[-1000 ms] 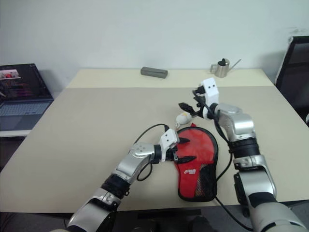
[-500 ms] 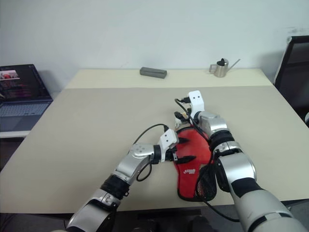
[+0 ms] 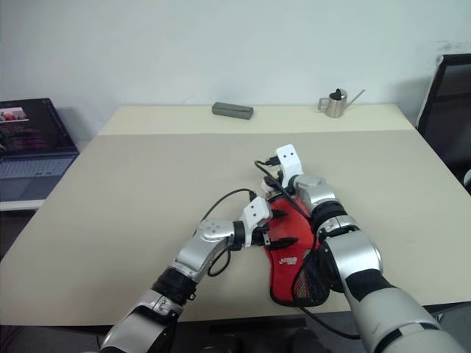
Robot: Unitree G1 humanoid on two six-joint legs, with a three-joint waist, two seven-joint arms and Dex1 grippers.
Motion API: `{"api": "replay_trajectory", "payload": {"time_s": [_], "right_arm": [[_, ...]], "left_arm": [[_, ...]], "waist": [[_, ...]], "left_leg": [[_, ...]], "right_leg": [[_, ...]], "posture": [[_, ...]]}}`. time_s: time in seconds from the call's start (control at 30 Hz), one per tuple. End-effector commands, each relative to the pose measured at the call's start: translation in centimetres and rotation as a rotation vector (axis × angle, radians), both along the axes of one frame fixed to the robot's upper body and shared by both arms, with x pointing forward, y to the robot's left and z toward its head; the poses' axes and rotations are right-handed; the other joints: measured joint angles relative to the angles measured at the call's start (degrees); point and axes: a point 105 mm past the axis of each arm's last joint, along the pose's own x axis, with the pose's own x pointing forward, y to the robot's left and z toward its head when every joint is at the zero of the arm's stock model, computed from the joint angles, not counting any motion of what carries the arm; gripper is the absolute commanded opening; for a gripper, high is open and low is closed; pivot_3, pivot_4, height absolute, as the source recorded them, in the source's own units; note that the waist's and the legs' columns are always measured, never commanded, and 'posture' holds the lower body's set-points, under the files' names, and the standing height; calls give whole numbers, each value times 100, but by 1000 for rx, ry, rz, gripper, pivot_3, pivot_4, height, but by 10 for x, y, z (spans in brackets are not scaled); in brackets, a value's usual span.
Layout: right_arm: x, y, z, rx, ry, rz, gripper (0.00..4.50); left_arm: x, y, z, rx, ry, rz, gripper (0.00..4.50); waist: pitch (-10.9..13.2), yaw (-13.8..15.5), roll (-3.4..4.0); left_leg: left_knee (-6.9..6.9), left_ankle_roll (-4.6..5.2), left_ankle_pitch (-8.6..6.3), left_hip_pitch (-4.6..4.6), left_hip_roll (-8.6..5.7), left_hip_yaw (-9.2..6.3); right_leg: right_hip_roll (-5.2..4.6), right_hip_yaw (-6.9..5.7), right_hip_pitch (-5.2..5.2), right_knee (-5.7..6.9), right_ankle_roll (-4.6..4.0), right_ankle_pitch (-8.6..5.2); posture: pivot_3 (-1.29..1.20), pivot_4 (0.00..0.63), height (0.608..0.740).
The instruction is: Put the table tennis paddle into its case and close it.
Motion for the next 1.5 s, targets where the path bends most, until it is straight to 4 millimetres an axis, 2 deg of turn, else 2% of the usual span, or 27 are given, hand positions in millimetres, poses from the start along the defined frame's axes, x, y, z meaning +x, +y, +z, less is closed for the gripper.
{"api": "replay_trajectory", "payload": {"time_s": [0.03, 0.17, 0.2, 0.53, 0.7, 0.8, 1.03, 1.17, 1.3, 1.5], "right_arm": [[0, 9, 9, -53, -51, 62, 1542], [-2, 9, 3, -101, -63, 82, 193], [-2, 9, 2, -102, -63, 84, 55], [0, 7, 12, -61, -90, 74, 55], [2, 0, 10, -47, -77, 42, 55], [3, -7, 9, -25, -58, 8, 659], [4, -16, 9, -50, -51, -4, 3073], [3, -12, 10, 36, -1, -9, 4458], [1, -6, 2, 92, 67, -30, 4487], [-1, -2, -5, 79, 86, -41, 4487]], "left_arm": [[-6, -2, -8, 30, 9, -15, 4246], [-6, -2, -8, 32, 9, -15, 4246], [-6, -2, -8, 32, 10, -15, 4246], [-8, -1, -10, 40, 15, -21, 4246], [-8, -2, -10, 40, 15, -23, 4246], [-8, -2, -10, 40, 16, -23, 4246], [-8, -2, -10, 40, 19, -21, 4246], [-8, -2, -11, 40, 19, -19, 4246], [-8, -2, -11, 39, 20, -19, 4246], [-7, -1, -11, 41, 18, -15, 4246]], "waist": [[-1, -3, 1], [-5, -14, 8], [-6, -15, 9], [-9, -30, 13], [-9, -30, 13], [-9, -29, 13], [-9, -29, 14], [-10, -30, 15], [-11, -30, 17], [-11, -28, 17]], "left_leg": [[0, 0, 0, 0, 0, 0], [0, 0, 0, 3, 0, 1], [0, 0, 0, 3, 0, 1], [0, 0, 0, 5, 0, 0], [0, 0, 0, 5, 0, 0], [0, 0, 0, 5, 0, 0], [0, 0, 0, 4, -1, 0], [0, 0, 0, 5, 0, 1], [0, 0, 0, 5, 0, 1], [0, 0, 0, 4, -1, 0]], "right_leg": [[0, 0, 0, 0, 0, 0], [0, 2, 1, 2, 0, 0], [1, 1, 1, 3, 0, 0], [1, 2, 1, 4, 0, 0], [1, 2, 1, 5, 0, 0], [1, 2, 1, 4, 0, 0], [0, 2, 1, 4, 0, 0], [1, 2, 2, 4, 0, 0], [1, 3, 2, 5, 0, 0], [0, 2, 2, 4, 0, 0]], "posture": [[0, 150, 740], [0, 150, 740], [0, 150, 740], [0, 150, 740], [0, 150, 740], [0, 150, 740], [0, 150, 740], [0, 150, 740], [0, 150, 740], [0, 150, 740]]}}
